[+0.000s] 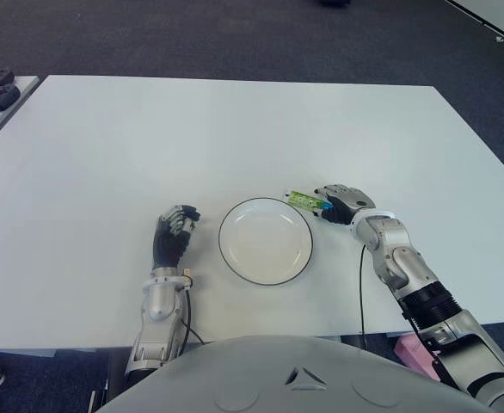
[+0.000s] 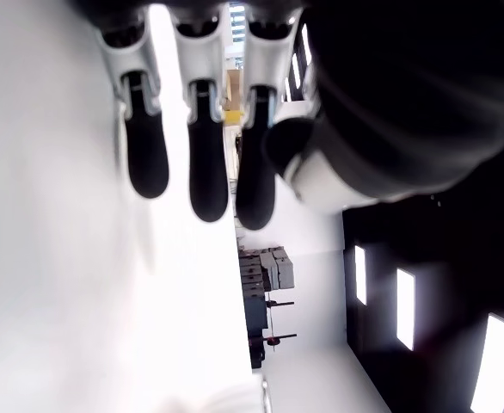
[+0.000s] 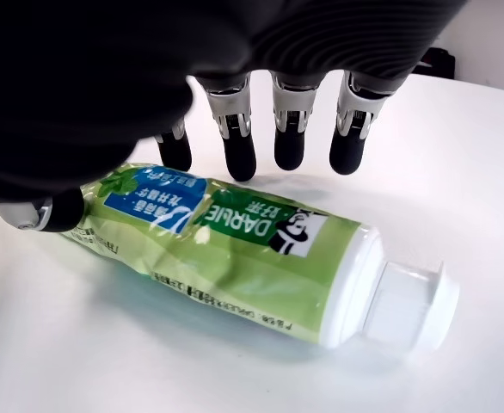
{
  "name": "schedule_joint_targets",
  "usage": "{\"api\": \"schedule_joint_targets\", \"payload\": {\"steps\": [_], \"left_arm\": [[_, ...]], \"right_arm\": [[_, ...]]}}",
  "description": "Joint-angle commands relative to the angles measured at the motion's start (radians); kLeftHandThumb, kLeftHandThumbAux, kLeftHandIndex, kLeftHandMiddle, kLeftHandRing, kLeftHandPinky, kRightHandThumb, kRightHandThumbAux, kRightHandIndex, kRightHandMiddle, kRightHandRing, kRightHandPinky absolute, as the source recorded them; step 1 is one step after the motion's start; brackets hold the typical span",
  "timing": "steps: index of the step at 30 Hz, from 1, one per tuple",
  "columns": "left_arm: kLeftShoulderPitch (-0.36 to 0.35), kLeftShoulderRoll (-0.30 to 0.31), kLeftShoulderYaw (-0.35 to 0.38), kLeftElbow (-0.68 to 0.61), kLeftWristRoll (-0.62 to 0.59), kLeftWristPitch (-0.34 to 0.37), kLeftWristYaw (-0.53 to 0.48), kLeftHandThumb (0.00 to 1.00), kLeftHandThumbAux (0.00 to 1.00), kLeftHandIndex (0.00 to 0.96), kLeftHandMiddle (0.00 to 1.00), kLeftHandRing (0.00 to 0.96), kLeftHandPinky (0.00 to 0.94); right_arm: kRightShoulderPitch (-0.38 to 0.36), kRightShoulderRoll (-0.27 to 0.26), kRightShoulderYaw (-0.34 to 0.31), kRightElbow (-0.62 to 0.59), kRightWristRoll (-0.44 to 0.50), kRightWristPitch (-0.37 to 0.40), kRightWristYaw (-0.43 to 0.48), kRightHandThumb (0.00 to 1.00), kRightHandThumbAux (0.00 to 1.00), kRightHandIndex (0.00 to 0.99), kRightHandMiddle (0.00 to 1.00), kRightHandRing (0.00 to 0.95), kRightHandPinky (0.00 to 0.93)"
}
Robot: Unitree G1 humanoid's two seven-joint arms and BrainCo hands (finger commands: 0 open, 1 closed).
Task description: Put the toothpaste on the table into the plate.
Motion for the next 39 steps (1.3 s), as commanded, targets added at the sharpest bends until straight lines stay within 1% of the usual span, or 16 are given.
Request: {"api": "schedule_joint_targets", "payload": {"steps": [1, 10, 14, 17, 23, 30, 34, 39], "left_arm": [[0.014, 0.003, 0.004, 0.009, -0.005, 0.017, 0.002, 0.711, 0.723, 0.425, 0.466, 0.448, 0.439], [0.019, 0.005, 0.008, 0.004, -0.007, 0.021, 0.001, 0.71, 0.723, 0.425, 0.464, 0.448, 0.442], [0.02, 0.005, 0.01, 0.005, -0.004, 0.018, 0.004, 0.711, 0.723, 0.425, 0.466, 0.448, 0.444], [0.021, 0.007, 0.01, 0.005, -0.007, 0.014, -0.001, 0.71, 0.723, 0.425, 0.465, 0.449, 0.447], [0.021, 0.008, 0.01, 0.005, -0.014, 0.009, -0.004, 0.71, 0.722, 0.425, 0.464, 0.451, 0.454], [0.019, 0.014, 0.012, 0.015, -0.022, -0.001, -0.009, 0.709, 0.722, 0.425, 0.464, 0.454, 0.459], [0.017, 0.017, 0.013, 0.022, -0.027, -0.009, -0.009, 0.708, 0.722, 0.425, 0.465, 0.456, 0.466], [0.016, 0.019, 0.017, 0.028, -0.03, -0.021, -0.007, 0.707, 0.722, 0.425, 0.468, 0.461, 0.475]], "right_arm": [[-0.012, 0.053, 0.052, 0.121, -0.027, 0.03, -0.015, 0.57, 0.194, 0.0, 0.0, 0.0, 0.0], [-0.039, 0.101, 0.096, 0.219, -0.067, 0.086, -0.06, 0.574, 0.201, 0.0, 0.0, 0.0, 0.0], [-0.046, 0.114, 0.117, 0.254, -0.082, 0.1, -0.081, 0.567, 0.199, 0.0, 0.0, 0.0, 0.0], [-0.049, 0.13, 0.146, 0.299, -0.105, 0.106, -0.107, 0.563, 0.195, 0.0, 0.0, 0.0, 0.0], [-0.049, 0.151, 0.191, 0.371, -0.131, 0.109, -0.153, 0.564, 0.194, 0.0, 0.0, 0.0, 0.0], [-0.061, 0.162, 0.224, 0.434, -0.144, 0.107, -0.186, 0.561, 0.207, 0.0, 0.0, 0.0, 0.0], [-0.09, 0.186, 0.246, 0.544, -0.151, 0.098, -0.235, 0.556, 0.213, 0.0, 0.0, 0.0, 0.0], [-0.112, 0.199, 0.274, 0.61, -0.162, 0.097, -0.257, 0.547, 0.211, 0.0, 0.0, 0.0, 0.0]]}}
